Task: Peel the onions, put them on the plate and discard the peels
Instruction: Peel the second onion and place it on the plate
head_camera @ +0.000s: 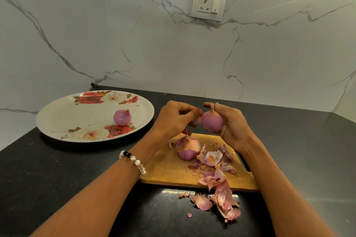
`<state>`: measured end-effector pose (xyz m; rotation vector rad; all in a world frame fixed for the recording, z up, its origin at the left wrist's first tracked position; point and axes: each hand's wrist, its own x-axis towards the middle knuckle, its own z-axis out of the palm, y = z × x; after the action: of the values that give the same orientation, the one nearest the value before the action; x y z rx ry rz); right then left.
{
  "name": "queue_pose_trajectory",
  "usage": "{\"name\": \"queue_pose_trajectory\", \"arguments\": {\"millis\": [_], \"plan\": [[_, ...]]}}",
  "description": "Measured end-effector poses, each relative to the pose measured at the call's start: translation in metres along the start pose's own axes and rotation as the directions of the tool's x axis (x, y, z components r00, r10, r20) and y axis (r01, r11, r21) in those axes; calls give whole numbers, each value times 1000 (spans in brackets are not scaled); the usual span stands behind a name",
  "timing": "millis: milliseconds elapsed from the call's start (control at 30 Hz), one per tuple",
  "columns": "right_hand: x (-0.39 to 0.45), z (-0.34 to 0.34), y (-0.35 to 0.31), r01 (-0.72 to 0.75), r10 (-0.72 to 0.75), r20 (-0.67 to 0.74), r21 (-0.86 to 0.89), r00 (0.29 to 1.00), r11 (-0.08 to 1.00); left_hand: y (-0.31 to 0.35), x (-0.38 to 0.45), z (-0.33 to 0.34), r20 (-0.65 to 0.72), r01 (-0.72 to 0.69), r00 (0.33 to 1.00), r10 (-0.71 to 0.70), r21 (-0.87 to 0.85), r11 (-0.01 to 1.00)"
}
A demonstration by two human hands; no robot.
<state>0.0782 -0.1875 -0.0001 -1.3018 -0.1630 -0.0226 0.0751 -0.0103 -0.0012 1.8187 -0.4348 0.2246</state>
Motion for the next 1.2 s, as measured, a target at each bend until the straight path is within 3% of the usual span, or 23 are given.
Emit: {"name": "queue_pose_trajectory", "arguments": {"millis": [100,400,567,700,867,1000,1100,1200], "plan": [[1,1,0,3,-3,12,16,1000,1000,1,-2,4,34,-45,999,42,74,996],[2,2,-1,2,-7,43,106,999,994,-6,1,1,-134,-50,988,70,146,988],[1,0,0,-10,1,63,141,998,990,-9,4,0,-246,-51,961,123,281,958],[3,-2,1,-19,14,42,131,999,991,-10,5,-3,-334,-29,934,127,286,958],[6,0,4,2,-1,-30,57,1000,998,-12,5,-1,-227,-18,969,94,315,949],[6,-2,5,11,-13,-65,-30,998,999,-7,4,0,-84,-30,995,45,168,985],[3,-1,4,3,-3,-33,-6,999,1000,-4,1,4,24,-40,999,37,155,987],[1,4,3,-17,17,-3,13,1000,1000,-6,0,7,-1,-49,999,50,147,988]]}}
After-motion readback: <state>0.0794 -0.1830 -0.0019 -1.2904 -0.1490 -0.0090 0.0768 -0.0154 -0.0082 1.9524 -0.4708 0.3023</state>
